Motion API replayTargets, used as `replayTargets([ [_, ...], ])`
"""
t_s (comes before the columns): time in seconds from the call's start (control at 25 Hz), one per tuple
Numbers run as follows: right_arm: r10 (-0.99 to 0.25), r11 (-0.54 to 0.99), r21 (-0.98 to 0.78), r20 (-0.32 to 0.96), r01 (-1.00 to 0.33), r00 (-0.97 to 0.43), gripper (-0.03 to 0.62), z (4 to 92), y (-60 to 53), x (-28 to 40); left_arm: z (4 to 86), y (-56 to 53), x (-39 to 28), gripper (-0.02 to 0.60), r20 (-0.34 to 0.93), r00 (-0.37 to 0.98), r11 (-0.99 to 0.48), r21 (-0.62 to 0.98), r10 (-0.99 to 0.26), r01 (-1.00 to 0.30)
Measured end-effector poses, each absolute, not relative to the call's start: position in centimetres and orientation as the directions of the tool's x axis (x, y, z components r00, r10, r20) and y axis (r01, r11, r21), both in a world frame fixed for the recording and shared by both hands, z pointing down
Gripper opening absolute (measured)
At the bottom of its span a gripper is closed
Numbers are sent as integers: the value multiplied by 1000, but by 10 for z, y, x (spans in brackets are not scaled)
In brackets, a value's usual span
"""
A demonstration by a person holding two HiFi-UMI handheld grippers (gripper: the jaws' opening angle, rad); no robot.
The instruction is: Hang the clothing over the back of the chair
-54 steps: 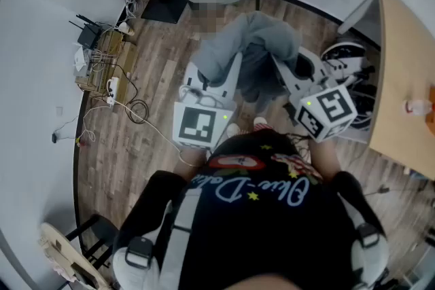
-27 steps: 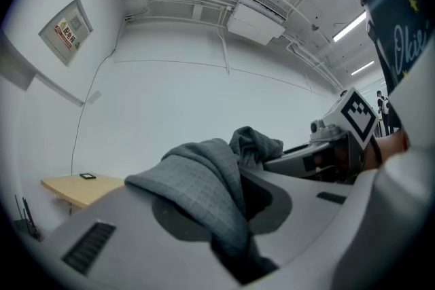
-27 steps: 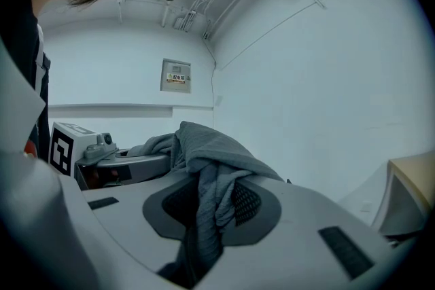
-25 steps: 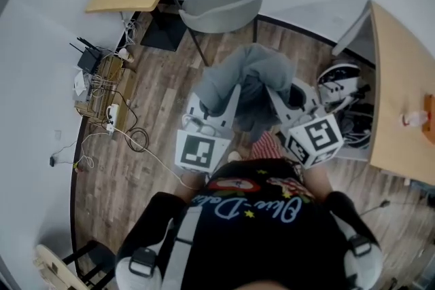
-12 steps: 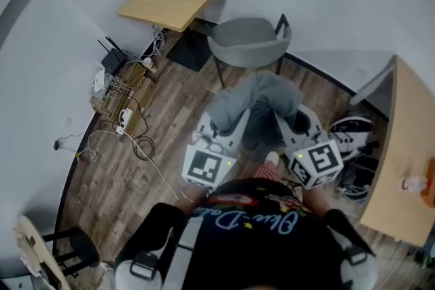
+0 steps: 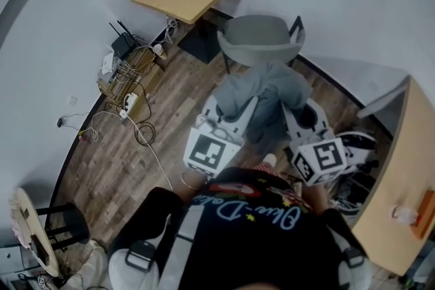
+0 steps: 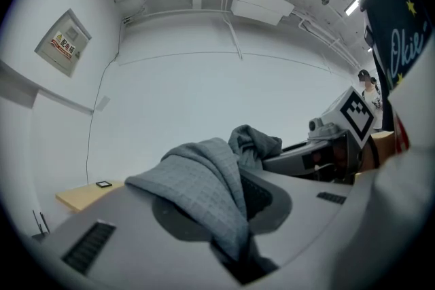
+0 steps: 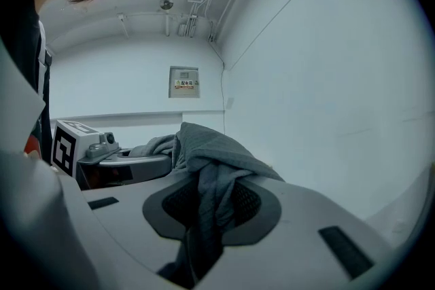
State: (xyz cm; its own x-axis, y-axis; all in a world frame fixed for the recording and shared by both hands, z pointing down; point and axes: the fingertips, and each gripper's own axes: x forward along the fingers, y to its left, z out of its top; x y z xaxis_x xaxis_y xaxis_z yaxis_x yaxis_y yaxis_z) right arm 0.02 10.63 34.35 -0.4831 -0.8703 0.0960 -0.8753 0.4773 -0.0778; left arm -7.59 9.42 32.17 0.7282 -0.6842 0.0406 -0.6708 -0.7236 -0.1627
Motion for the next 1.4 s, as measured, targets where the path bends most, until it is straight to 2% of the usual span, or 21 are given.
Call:
replayTargets([
  [0.68, -824, 554, -87, 86, -828, -560, 69, 335, 52, 77, 317, 51, 2, 75, 88, 664, -668, -180, -742, -722],
  [1.4, -803, 584, -97, 76, -806, -591, 69, 340, 28, 93, 322, 30, 19, 75, 105, 637, -644, -205, -764, -738],
])
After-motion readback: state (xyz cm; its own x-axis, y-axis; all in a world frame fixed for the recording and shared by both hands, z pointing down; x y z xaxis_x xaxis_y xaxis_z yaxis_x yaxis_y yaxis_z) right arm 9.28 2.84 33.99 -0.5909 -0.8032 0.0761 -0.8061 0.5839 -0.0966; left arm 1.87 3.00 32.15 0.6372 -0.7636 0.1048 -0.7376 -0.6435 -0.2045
